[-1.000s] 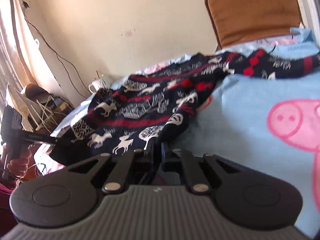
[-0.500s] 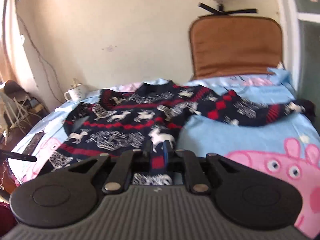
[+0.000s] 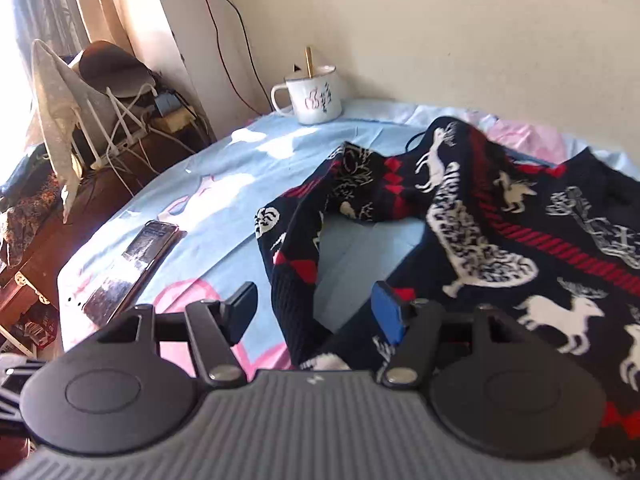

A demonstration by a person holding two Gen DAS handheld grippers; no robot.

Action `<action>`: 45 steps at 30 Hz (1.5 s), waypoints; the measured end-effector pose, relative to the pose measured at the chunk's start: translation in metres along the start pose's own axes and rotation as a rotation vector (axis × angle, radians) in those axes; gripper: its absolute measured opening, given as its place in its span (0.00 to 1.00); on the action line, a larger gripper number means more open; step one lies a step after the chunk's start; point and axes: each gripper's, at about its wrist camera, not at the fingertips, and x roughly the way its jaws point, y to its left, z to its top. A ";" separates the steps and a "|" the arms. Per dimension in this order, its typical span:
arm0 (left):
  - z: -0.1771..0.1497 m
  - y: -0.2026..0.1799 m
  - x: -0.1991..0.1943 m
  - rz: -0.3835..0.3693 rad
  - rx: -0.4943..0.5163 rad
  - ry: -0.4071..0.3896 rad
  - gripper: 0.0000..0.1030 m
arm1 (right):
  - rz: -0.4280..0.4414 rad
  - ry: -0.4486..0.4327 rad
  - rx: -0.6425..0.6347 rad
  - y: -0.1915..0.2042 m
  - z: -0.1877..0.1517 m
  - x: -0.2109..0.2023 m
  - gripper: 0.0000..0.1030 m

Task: Fold small clothes

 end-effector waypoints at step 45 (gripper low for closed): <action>0.213 -0.158 0.334 0.045 0.267 0.204 0.14 | -0.239 -0.227 0.095 -0.193 0.053 -0.166 0.14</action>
